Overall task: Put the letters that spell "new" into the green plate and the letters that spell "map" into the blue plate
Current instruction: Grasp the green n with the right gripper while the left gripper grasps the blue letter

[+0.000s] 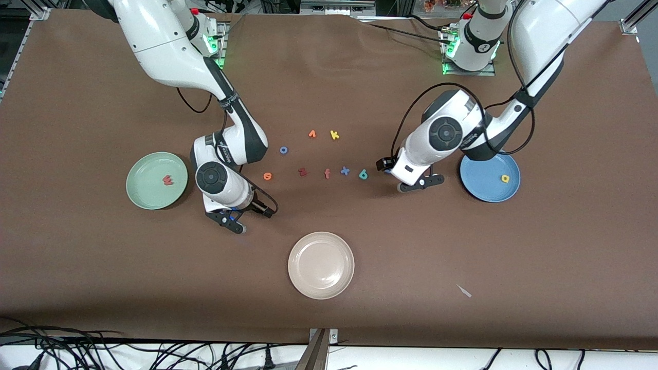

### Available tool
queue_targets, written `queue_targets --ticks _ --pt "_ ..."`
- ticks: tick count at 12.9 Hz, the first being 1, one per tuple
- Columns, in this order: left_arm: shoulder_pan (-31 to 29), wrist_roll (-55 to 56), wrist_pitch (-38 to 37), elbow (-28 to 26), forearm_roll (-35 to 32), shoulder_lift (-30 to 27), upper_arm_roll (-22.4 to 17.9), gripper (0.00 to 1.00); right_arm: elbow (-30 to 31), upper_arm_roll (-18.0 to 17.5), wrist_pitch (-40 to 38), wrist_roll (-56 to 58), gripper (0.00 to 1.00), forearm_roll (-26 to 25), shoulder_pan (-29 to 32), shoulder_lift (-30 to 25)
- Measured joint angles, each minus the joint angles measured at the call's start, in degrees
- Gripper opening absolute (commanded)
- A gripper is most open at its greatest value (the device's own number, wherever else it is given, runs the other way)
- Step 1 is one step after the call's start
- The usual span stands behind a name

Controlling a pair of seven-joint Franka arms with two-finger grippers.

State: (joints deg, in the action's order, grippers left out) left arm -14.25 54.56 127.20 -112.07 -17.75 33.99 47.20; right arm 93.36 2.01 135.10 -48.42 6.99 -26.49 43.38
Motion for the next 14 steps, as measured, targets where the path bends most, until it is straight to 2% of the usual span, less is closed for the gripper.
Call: queue_targets --ticks 3,7,10,12,14 --pt "1.8 3.7 0.9 -0.7 -6.3 2.3 -0.6 0.92 -0.6 -0.4 0.2 0.0 0.43 0.0 -0.1 0.3" --pt "2.5 7.3 3.4 -0.7 -11.9 5.3 -0.9 0.89 -1.1 -0.7 0.1 0.0 0.02 0.0 0.0 0.2" --pt "2.6 7.6 3.4 -0.7 -12.8 6.6 -1.1 0.81 -1.4 -0.7 0.0 0.0 0.0 0.0 0.0 0.3" --pt "2.9 7.6 3.4 -0.7 -12.8 7.3 -1.4 0.81 -2.2 -0.7 -1.0 0.0 0.0 0.0 0.1 0.3" --pt "3.9 7.6 3.4 -0.7 -12.8 7.9 -2.3 0.79 -4.8 -0.6 -5.9 0.3 0.0 0.0 0.5 0.3"
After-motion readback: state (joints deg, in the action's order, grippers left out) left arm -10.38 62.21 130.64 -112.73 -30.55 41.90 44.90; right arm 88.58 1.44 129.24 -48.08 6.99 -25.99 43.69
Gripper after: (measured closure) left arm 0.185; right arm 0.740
